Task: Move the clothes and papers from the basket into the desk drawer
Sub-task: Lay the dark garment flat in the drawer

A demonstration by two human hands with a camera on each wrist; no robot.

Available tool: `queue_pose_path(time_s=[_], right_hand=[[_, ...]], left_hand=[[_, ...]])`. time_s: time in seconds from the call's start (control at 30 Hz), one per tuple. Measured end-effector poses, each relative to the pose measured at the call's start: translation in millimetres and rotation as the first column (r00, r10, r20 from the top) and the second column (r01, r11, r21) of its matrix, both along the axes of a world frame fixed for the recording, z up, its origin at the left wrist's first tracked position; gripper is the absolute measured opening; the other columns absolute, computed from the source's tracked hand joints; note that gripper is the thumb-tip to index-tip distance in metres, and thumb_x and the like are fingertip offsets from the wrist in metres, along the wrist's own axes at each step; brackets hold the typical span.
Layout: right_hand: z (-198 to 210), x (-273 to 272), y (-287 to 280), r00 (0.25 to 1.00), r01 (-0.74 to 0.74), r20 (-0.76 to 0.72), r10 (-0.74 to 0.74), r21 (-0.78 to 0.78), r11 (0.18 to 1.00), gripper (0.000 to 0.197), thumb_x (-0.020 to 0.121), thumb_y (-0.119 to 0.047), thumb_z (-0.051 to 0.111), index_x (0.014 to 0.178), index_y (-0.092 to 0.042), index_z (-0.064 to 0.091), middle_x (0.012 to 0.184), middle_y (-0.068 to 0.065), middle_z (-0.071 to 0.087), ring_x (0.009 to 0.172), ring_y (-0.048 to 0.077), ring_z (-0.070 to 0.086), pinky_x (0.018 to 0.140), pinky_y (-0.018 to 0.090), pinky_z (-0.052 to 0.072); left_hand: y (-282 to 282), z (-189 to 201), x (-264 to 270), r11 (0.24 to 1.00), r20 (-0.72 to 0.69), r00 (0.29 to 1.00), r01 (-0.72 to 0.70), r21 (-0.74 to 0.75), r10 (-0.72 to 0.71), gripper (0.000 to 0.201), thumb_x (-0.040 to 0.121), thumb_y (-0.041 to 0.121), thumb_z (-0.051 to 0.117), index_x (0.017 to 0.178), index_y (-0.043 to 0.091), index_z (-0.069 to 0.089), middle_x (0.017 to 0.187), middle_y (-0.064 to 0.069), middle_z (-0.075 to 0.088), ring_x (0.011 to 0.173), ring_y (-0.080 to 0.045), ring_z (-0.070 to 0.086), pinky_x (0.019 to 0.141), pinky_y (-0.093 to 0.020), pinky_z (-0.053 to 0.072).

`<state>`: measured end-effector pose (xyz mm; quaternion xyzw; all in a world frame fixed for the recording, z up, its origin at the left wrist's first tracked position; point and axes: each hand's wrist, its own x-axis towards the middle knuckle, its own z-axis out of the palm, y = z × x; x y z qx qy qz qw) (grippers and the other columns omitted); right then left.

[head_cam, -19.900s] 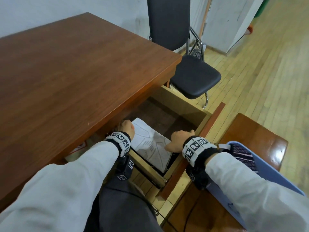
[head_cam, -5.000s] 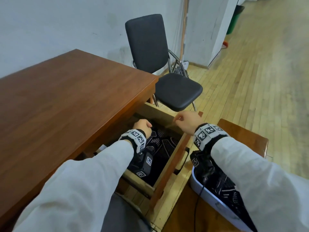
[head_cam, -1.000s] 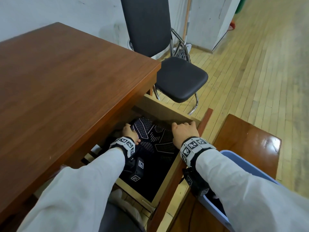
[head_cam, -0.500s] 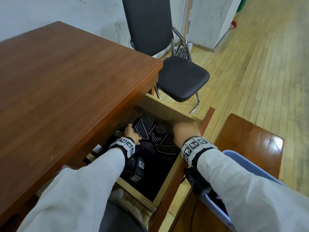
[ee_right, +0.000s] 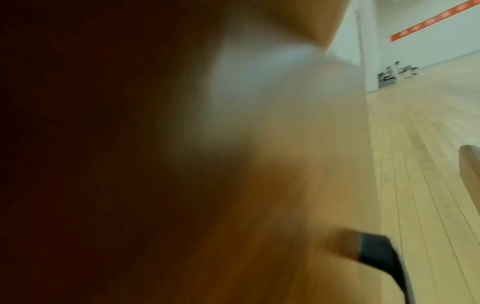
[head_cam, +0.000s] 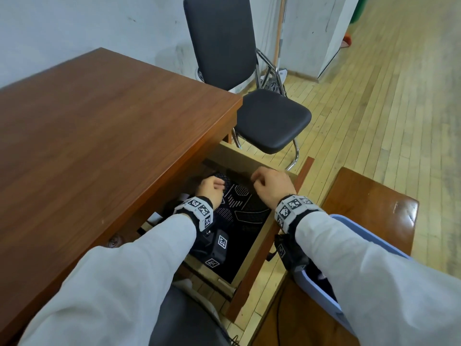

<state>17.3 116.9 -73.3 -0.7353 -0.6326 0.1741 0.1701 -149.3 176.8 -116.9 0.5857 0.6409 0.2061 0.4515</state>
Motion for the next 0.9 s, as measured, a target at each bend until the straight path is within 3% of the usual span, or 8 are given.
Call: queue_pose_path(time_s=[0.1, 0.27, 0.4, 0.5, 0.67, 0.7, 0.8, 0.9], right_hand=[[18, 13, -13, 0.984, 0.077, -0.162, -0.070, 0.035, 0.996, 0.021, 0.093, -0.016, 0.051, 0.109, -0.020, 0.065, 0.101, -0.005, 0.064, 0.091, 0.012, 0.059, 0.080, 0.024, 0.047], [45, 52, -60, 0.977, 0.178, -0.118, -0.177, -0.004, 0.984, 0.019, 0.092, -0.015, 0.052, 0.106, -0.019, 0.064, 0.097, 0.000, 0.063, 0.087, 0.017, 0.057, 0.074, 0.027, 0.044], [47, 83, -107, 0.947, 0.307, -0.096, -0.308, -0.022, 0.951, 0.018, 0.088, -0.014, 0.050, 0.090, -0.024, 0.065, 0.093, 0.002, 0.072, 0.082, 0.019, 0.065, 0.071, 0.030, 0.053], [39, 97, -135, 0.935, 0.350, -0.016, -0.354, -0.122, 0.929, 0.015, 0.090, -0.020, 0.055, 0.093, -0.019, 0.070, 0.095, 0.004, 0.069, 0.081, 0.019, 0.059, 0.068, 0.025, 0.044], [32, 97, -168, 0.960, 0.268, 0.024, -0.280, -0.379, 0.886, 0.021, 0.089, -0.031, 0.061, 0.087, -0.013, 0.071, 0.091, 0.008, 0.069, 0.079, 0.021, 0.063, 0.057, 0.022, 0.045], [30, 98, -172, 0.962, 0.261, 0.027, -0.273, -0.400, 0.879, 0.024, 0.088, -0.030, 0.060, 0.091, -0.010, 0.074, 0.096, 0.010, 0.071, 0.084, 0.023, 0.065, 0.061, 0.023, 0.048], [31, 96, -179, 0.980, 0.194, 0.049, -0.195, -0.472, 0.860, 0.033, 0.088, -0.020, 0.051, 0.110, -0.005, 0.070, 0.116, 0.015, 0.067, 0.108, 0.031, 0.062, 0.089, 0.035, 0.052], [35, 99, -188, 0.992, 0.126, 0.059, -0.111, -0.523, 0.843, 0.037, 0.089, -0.010, 0.045, 0.116, -0.014, 0.070, 0.124, 0.003, 0.064, 0.116, 0.024, 0.058, 0.098, 0.033, 0.049]], left_hand=[[-18, 27, 14, 0.996, 0.054, 0.996, 0.068, 0.053, -0.071, 0.021, 0.093, 0.004, 0.045, 0.096, 0.016, 0.062, 0.097, -0.006, 0.072, 0.090, -0.020, 0.067, 0.084, -0.036, 0.056], [-60, 61, 47, 0.991, 0.181, 0.974, 0.129, 0.036, -0.134, 0.018, 0.096, 0.007, 0.047, 0.101, 0.008, 0.064, 0.088, -0.005, 0.066, 0.071, -0.010, 0.061, 0.069, -0.026, 0.055], [-93, 71, 65, 0.986, 0.248, 0.956, 0.165, -0.017, -0.156, 0.016, 0.097, 0.010, 0.045, 0.094, 0.009, 0.061, 0.084, -0.008, 0.065, 0.065, -0.014, 0.063, 0.052, -0.025, 0.052], [-110, 73, 72, 0.985, 0.271, 0.953, 0.161, -0.063, -0.138, 0.017, 0.098, 0.012, 0.044, 0.101, 0.006, 0.060, 0.083, -0.009, 0.065, 0.064, -0.018, 0.065, 0.050, -0.025, 0.052], [-134, 72, 78, 0.964, 0.318, 0.937, 0.208, -0.167, -0.147, 0.018, 0.098, 0.015, 0.046, 0.106, 0.003, 0.057, 0.088, -0.009, 0.064, 0.066, -0.018, 0.067, 0.051, -0.024, 0.054], [-137, 70, 80, 0.963, 0.315, 0.938, 0.208, -0.171, -0.147, 0.018, 0.098, 0.016, 0.047, 0.106, 0.003, 0.057, 0.090, -0.009, 0.064, 0.067, -0.018, 0.068, 0.053, -0.024, 0.054], [-140, 67, 80, 0.970, 0.306, 0.943, 0.185, -0.157, -0.131, 0.021, 0.098, 0.016, 0.048, 0.111, 0.003, 0.058, 0.091, -0.008, 0.065, 0.073, -0.019, 0.070, 0.060, -0.026, 0.056], [-140, 67, 80, 0.966, 0.300, 0.942, 0.203, -0.162, -0.147, 0.025, 0.098, 0.015, 0.046, 0.116, 0.001, 0.056, 0.095, -0.009, 0.065, 0.080, -0.021, 0.069, 0.063, -0.026, 0.056]])
